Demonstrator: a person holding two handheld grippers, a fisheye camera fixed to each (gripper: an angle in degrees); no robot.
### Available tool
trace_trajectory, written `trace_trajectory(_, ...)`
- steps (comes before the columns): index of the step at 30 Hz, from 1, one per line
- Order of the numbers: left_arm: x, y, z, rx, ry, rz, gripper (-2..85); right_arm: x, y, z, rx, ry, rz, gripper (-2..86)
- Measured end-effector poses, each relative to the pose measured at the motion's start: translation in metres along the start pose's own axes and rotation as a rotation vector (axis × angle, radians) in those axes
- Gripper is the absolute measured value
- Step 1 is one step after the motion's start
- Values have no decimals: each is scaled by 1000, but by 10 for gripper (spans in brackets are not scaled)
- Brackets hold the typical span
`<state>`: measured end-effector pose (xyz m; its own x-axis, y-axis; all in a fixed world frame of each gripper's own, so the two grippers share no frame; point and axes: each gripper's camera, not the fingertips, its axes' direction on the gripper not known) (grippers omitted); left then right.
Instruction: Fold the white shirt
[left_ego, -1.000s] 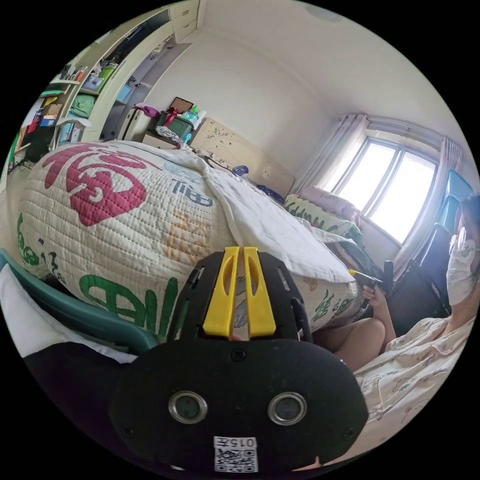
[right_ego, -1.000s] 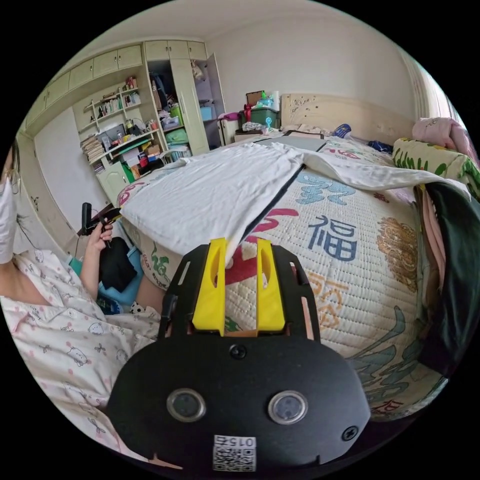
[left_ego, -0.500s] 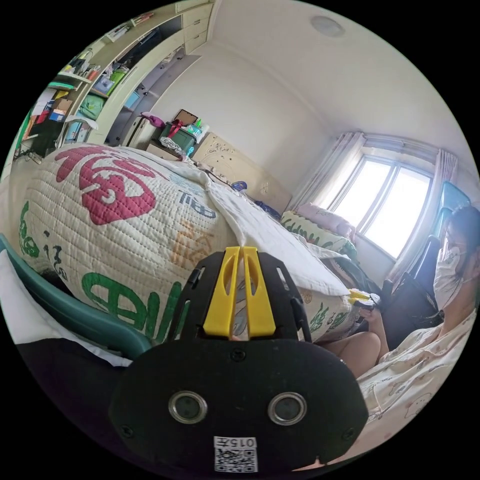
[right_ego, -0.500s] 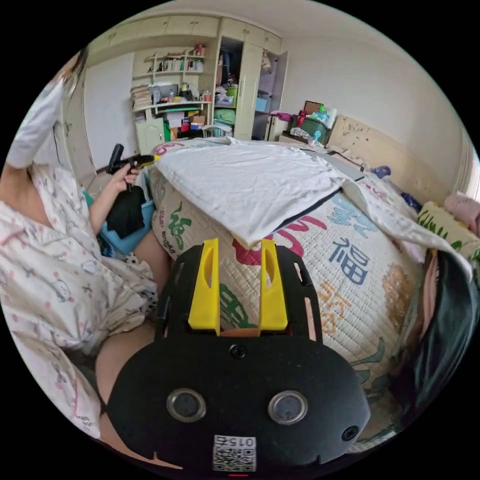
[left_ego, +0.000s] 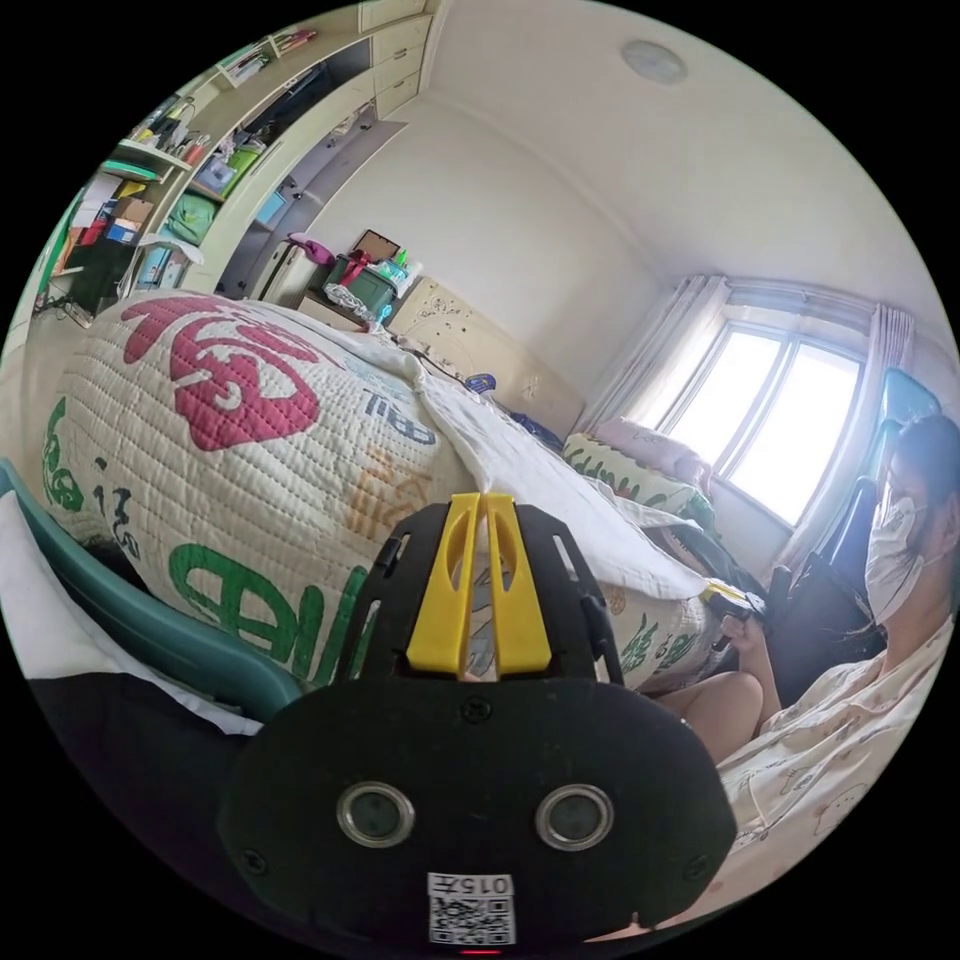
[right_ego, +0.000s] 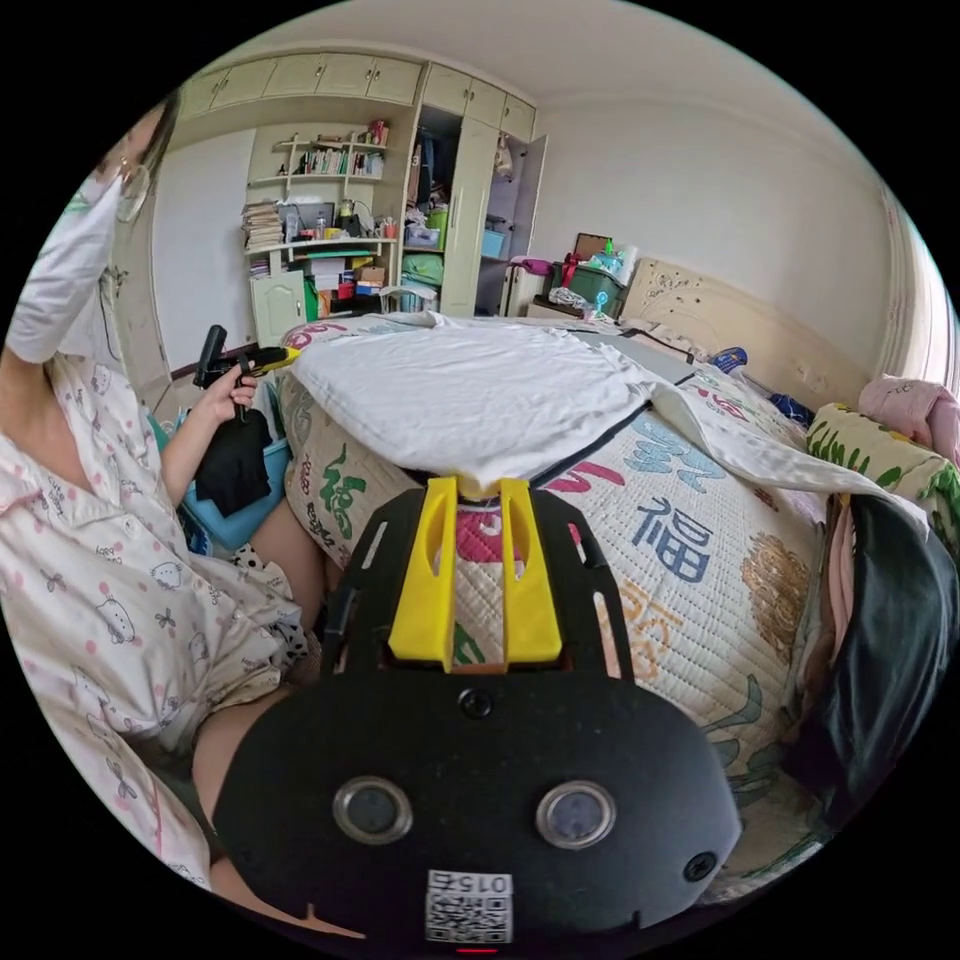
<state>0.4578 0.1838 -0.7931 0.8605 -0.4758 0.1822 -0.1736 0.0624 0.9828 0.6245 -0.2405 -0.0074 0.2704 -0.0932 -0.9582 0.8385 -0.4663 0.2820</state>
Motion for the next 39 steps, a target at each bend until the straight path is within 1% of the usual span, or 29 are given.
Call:
trace_trajectory(3, -8, 2, 7, 2, 10, -9, -6, -2, -3, -4, 46, -69, 37, 81)
trace_trajectory(5, -12, 4, 11, 2, 12, -9, -6, -6, -7, 0, 32, -48, 47, 71)
trace_trajectory(7, -18, 7, 18, 3, 13, -6, -6, -19, -13, 11, -10, 27, 35, 29)
trace_trajectory(10, -24, 12, 26, 11, 6, 5, -6, -36, -22, 24, -59, 61, -5, -2)
trace_trajectory(14, -29, 21, 32, 32, -15, 28, -6, -46, -33, 17, -37, 90, 5, -8)
trace_trajectory(17, -34, 33, 47, -2, -79, 73, -6, -52, -42, 15, -58, 104, 9, -10)
trace_trajectory(22, -69, 74, 97, -124, -165, 98, -6, -72, -58, 59, -210, 100, -40, -10)
trace_trajectory(30, -114, 136, 136, -149, -189, 119, -4, -94, -92, 75, -235, 129, -74, -9)
trace_trajectory(36, -139, 184, 158, -204, -252, 206, -2, -98, -118, 80, -228, 123, -61, -8)
trace_trajectory(39, -159, 210, 159, -218, -249, 216, 2, -95, -131, 79, -219, 111, -49, -7)
